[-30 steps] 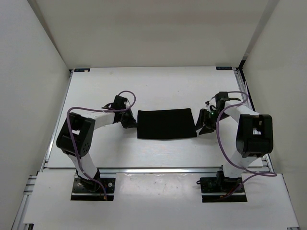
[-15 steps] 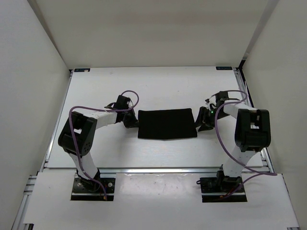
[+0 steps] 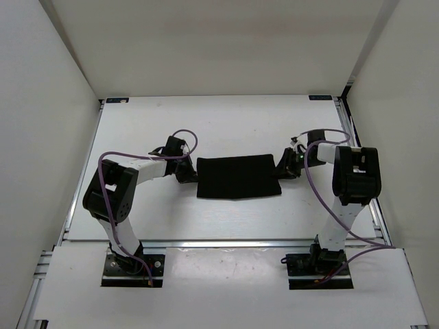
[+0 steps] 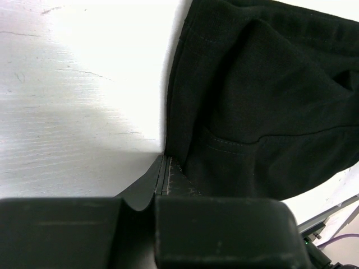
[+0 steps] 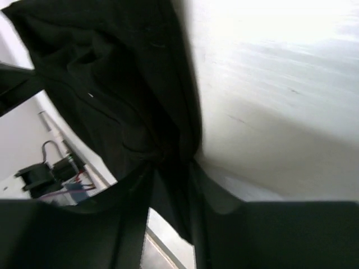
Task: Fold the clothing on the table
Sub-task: Fold the skirt
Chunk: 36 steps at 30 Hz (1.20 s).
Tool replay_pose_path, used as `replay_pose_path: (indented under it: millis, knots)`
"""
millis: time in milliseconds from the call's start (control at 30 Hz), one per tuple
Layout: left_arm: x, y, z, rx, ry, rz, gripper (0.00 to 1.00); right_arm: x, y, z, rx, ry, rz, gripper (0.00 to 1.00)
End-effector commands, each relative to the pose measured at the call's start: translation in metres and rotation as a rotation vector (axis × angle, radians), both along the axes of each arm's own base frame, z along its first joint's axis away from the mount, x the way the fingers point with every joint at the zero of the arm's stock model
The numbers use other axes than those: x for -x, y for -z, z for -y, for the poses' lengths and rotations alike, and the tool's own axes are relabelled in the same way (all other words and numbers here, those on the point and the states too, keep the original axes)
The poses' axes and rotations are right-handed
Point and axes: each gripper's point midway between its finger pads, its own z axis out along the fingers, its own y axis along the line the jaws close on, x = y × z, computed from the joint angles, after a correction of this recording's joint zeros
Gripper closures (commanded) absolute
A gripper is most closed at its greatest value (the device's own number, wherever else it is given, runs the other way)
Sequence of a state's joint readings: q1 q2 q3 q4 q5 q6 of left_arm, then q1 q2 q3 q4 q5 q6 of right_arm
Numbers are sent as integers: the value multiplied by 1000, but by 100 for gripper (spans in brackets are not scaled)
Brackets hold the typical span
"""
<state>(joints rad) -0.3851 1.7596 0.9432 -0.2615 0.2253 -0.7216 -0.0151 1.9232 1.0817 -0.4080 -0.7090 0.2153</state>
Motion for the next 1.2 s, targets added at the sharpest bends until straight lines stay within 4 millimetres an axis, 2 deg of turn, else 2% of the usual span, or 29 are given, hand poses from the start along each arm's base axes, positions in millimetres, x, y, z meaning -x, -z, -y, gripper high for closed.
replay_pose_path:
  millis: [0,67,133,200,267,533,633,700,900,1167]
  knots:
    - [21,18,-22,-82,-7,-72,100,6,6,-17,-115,-20,-6,66]
    - [20,17,-21,-78,-13,-70,100,16,5,-28,-164,-50,-11,90]
    - [19,17,-18,-68,-9,-67,100,18,1,-28,-183,-44,-6,100]
    - [21,17,-14,-69,5,-69,100,22,0,-26,-179,-31,-1,100]
    - [24,20,-9,-76,24,-73,100,24,5,-9,-127,11,-18,100]
    - [36,17,40,-24,163,-80,100,35,1,47,53,98,-41,100]
    - [43,15,55,-24,216,-81,100,28,-13,60,83,139,-4,100]
    - [44,15,61,-24,232,-74,100,24,-25,57,71,134,17,100]
    - [40,13,56,-3,204,-77,100,7,-70,27,39,57,126,100]
    - [40,16,49,-24,186,-84,100,13,-124,-63,-82,-173,229,100]
